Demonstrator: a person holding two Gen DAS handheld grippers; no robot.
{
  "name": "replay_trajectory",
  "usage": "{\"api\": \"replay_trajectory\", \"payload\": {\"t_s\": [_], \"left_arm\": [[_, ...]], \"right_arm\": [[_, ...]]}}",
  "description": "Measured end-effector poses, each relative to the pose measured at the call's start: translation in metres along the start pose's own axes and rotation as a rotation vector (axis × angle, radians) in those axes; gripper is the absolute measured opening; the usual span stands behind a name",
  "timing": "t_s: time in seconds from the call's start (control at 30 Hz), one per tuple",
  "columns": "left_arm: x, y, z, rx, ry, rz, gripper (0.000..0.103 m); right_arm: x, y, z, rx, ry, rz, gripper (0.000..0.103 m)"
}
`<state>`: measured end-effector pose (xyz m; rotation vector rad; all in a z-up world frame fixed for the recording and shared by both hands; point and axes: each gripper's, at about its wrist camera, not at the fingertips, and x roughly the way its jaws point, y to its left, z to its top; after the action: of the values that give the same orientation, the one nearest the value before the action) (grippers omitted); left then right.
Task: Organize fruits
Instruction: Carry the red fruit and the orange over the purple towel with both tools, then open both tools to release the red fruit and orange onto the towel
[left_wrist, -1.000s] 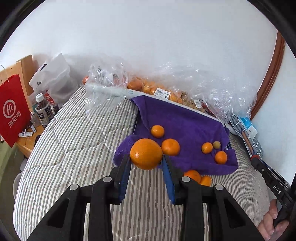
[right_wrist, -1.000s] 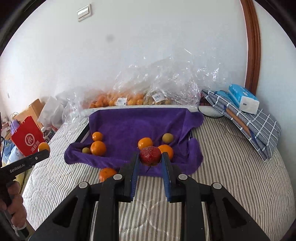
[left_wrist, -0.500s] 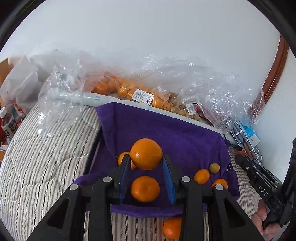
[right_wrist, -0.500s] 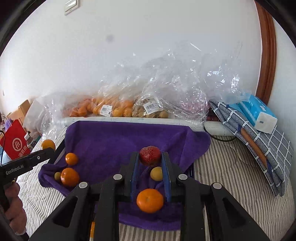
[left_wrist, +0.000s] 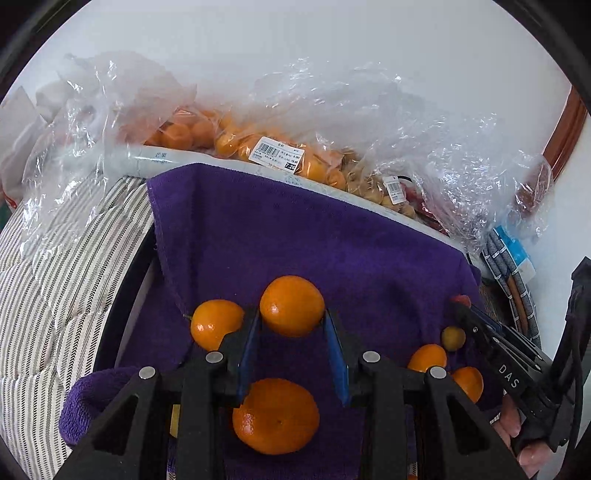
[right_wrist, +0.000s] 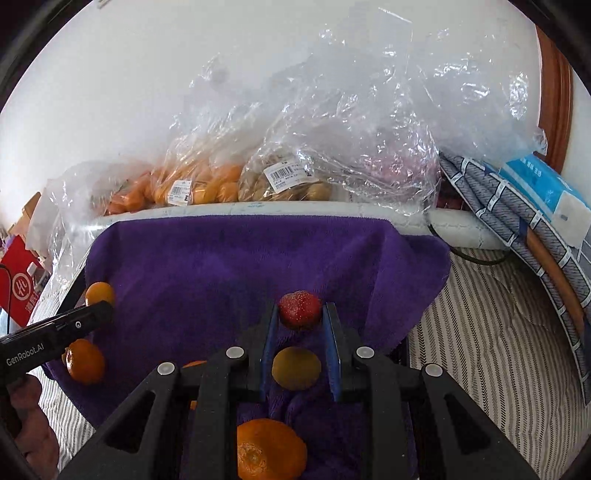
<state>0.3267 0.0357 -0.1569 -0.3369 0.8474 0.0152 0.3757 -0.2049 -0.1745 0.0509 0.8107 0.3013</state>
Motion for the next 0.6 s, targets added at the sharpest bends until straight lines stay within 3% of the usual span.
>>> {"api": "replay_trajectory", "payload": {"t_s": [0.37, 0.53, 0.6], "left_arm": [[0.004, 0.003, 0.001, -0.016, 0.040, -0.012, 0.033], [-0.003, 0.002, 0.002, -0.014, 0.038, -0.015, 0.033], [-0.011, 0.001, 0.002, -0.009, 0.032, -0.018, 0.036]], "right_arm": [[0.007, 0.000, -0.007, 0.020, 0.011, -0.004, 0.025], [-0.006, 0.001, -0.006, 0.028, -0.007, -0.016, 0.046], [-0.018, 0.002, -0.004, 0.032, -0.015, -0.030, 0.048]]}}
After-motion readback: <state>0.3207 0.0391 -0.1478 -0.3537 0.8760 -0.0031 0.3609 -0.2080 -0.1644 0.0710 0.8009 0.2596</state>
